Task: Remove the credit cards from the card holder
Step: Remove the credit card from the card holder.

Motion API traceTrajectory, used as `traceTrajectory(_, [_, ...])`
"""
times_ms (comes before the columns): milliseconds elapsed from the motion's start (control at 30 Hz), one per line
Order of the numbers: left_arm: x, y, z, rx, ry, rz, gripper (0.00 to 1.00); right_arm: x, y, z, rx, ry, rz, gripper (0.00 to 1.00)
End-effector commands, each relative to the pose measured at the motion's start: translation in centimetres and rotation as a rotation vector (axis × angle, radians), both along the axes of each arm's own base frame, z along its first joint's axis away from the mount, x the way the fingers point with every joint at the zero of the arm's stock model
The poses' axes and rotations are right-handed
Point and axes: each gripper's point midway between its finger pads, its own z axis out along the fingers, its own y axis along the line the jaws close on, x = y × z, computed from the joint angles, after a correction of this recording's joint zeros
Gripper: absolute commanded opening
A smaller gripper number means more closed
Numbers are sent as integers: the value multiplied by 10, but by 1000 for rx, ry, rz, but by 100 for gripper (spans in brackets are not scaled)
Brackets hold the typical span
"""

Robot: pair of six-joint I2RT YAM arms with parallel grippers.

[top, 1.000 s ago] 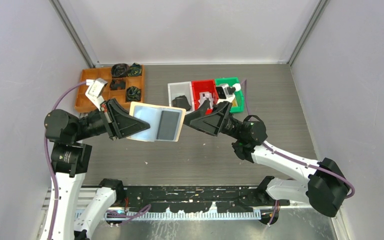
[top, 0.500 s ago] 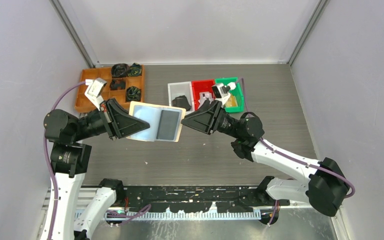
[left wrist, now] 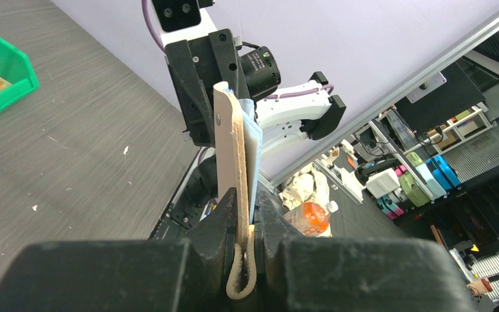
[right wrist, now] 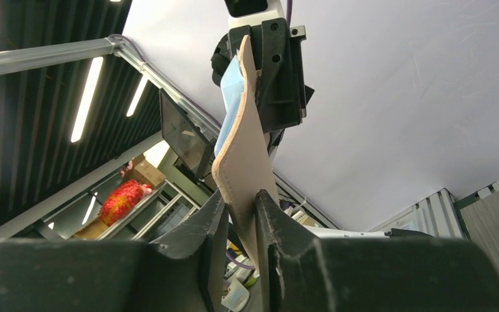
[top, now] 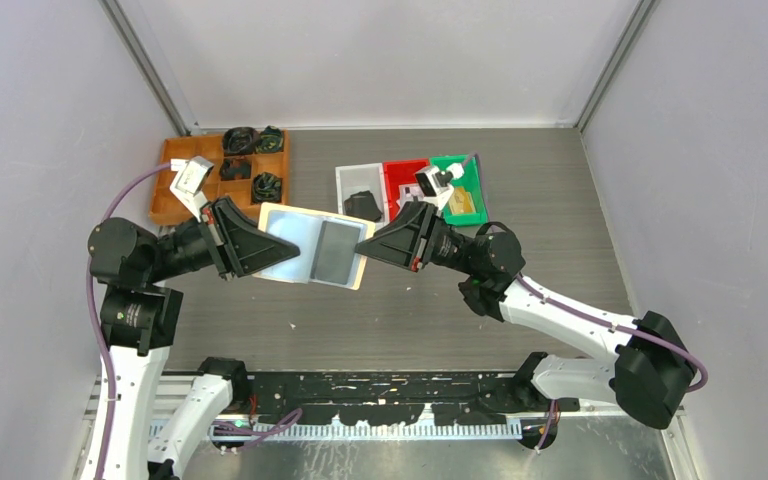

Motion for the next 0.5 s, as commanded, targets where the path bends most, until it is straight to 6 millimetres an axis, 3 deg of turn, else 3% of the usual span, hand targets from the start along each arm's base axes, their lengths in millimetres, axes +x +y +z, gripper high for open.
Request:
traceTrajectory(0, [-5, 3, 17, -10, -87, 33, 0, -23, -15, 36, 97, -114, 29, 28])
traceTrajectory(333, [-1, 2, 20, -15, -77, 40, 0, -42, -23, 51, 173, -169, 98, 27])
traceTrajectory(467, [-1, 3, 21, -18, -76, 46, 0, -37, -17, 48, 138, -156, 87, 25])
